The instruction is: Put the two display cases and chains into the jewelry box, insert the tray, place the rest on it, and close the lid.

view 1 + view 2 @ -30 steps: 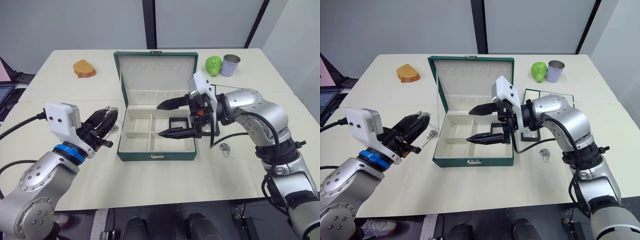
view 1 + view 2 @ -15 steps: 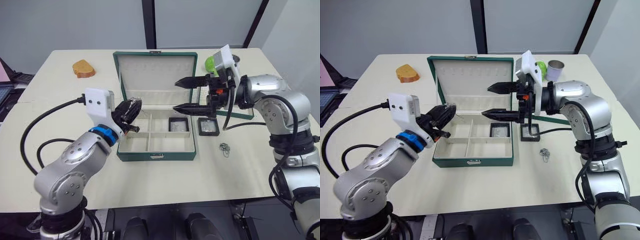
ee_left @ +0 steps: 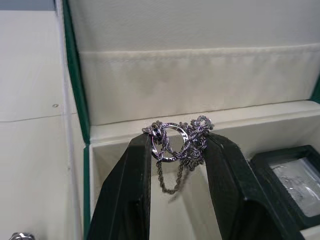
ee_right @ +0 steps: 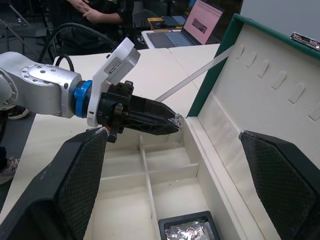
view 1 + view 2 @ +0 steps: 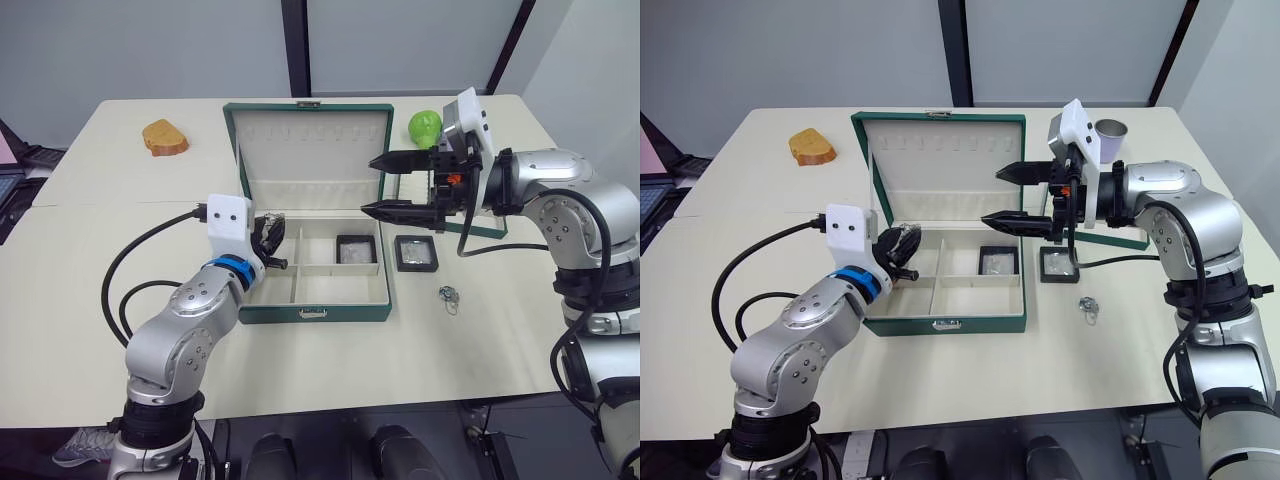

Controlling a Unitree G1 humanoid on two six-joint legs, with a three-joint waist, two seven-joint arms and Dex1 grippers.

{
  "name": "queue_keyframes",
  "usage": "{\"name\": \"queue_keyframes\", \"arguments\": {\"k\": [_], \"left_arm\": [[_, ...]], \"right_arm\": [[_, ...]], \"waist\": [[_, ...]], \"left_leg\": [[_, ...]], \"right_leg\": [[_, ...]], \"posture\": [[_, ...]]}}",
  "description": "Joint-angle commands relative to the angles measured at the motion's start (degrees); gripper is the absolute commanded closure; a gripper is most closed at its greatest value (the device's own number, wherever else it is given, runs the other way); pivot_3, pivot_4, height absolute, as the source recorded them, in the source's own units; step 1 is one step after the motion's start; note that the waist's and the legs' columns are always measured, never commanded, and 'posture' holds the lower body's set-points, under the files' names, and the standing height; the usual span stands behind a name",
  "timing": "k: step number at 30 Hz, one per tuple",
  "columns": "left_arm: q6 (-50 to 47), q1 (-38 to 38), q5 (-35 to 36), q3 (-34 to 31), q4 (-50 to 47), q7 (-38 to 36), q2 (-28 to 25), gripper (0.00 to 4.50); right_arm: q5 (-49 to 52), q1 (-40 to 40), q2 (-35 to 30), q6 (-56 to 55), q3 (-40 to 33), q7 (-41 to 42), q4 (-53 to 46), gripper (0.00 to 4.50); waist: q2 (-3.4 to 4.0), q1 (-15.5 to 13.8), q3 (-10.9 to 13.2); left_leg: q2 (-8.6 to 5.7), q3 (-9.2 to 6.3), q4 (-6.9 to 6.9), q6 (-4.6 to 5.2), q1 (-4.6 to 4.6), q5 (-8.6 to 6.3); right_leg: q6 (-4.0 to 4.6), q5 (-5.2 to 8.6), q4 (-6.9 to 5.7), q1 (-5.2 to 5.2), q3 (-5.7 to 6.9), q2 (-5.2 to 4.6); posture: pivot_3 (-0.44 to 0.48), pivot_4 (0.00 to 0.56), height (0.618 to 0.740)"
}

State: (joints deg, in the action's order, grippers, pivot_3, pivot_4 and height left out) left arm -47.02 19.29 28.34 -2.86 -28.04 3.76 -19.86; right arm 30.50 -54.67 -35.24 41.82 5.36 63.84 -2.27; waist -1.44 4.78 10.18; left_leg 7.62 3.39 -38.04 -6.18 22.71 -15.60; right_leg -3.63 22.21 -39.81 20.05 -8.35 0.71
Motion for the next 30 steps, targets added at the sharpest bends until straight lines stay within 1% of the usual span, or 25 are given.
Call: {"name": "queue_keyframes", "arguments": {"k": [1,12,17,19,21,27,28,30], "left_arm": [[2.2,-0.1,-2.5,0.2,0.6,-1.1,0.7,3.32],[3.0,-0.3,-5.9,0.2,2.1,-3.0,3.9,3.32],[2.4,-0.4,-6.9,0.4,1.7,-3.9,4.5,3.32],[2.4,-0.1,-7.2,0.3,1.5,-4.4,4.5,2.59],[2.3,0.1,-7.5,0.6,1.3,-5.2,4.2,2.06],[1.6,0.3,-6.0,0.4,-0.5,-7.2,5.3,0.16],[1.5,0.3,-5.6,0.3,-0.8,-7.7,5.5,0.06],[1.3,0.2,-4.8,0.3,-1.4,-8.8,5.8,0.06]], "right_arm": [[1.0,0.0,-0.8,-0.1,-1.9,-0.1,-2.3,0.0],[0.7,0.1,-1.1,-0.4,-1.8,0.0,-2.0,0.0],[0.3,0.1,-1.1,-1.0,-1.6,0.2,-1.3,0.0],[0.1,0.0,-1.0,-1.3,-1.5,0.3,-0.9,0.0],[-0.1,-0.2,-1.0,-1.6,-1.5,0.4,-0.5,0.0],[-0.4,-0.3,-1.0,-2.5,-1.6,0.5,0.3,0.0],[-0.4,-0.2,-1.0,-2.6,-1.6,0.5,0.3,0.0],[-0.4,-0.2,-1.1,-2.8,-1.5,0.6,0.4,0.0]], "waist": [[0.0,0.0,0.0],[0.0,0.0,0.0],[0.0,0.0,0.0],[0.0,0.0,0.0],[0.0,0.0,0.0],[0.0,0.0,0.0],[0.0,0.0,0.0],[0.0,0.0,0.0]], "left_leg": [[0.0,0.0,0.0,0.0,0.0,0.0],[0.0,0.0,0.02,0.0,0.02,0.0],[0.0,0.0,0.03,0.0,0.02,0.0],[0.0,0.0,0.03,0.0,0.03,0.0],[0.0,0.0,0.02,0.0,0.03,0.0],[0.0,0.0,0.03,0.0,0.03,0.0],[0.0,0.0,0.03,0.0,0.03,0.0],[0.0,0.0,0.03,0.0,0.03,0.0]], "right_leg": [[0.0,0.0,0.0,0.0,0.0,0.0],[0.0,0.0,0.0,0.0,0.01,0.0],[0.0,0.0,-0.01,-0.01,0.02,0.0],[0.0,0.0,-0.01,-0.01,0.02,0.0],[0.0,0.0,-0.01,-0.01,0.02,0.0],[0.0,0.0,-0.01,-0.01,0.02,0.0],[0.0,0.0,-0.01,-0.01,0.02,0.0],[0.0,0.0,-0.01,-0.01,0.02,0.0]], "posture": [[0.0,0.15,0.74],[0.0,0.15,0.74],[0.0,0.15,0.74],[0.0,0.15,0.74],[0.0,0.15,0.74],[0.0,0.15,0.74],[0.0,0.15,0.74],[0.0,0.15,0.74]]}}
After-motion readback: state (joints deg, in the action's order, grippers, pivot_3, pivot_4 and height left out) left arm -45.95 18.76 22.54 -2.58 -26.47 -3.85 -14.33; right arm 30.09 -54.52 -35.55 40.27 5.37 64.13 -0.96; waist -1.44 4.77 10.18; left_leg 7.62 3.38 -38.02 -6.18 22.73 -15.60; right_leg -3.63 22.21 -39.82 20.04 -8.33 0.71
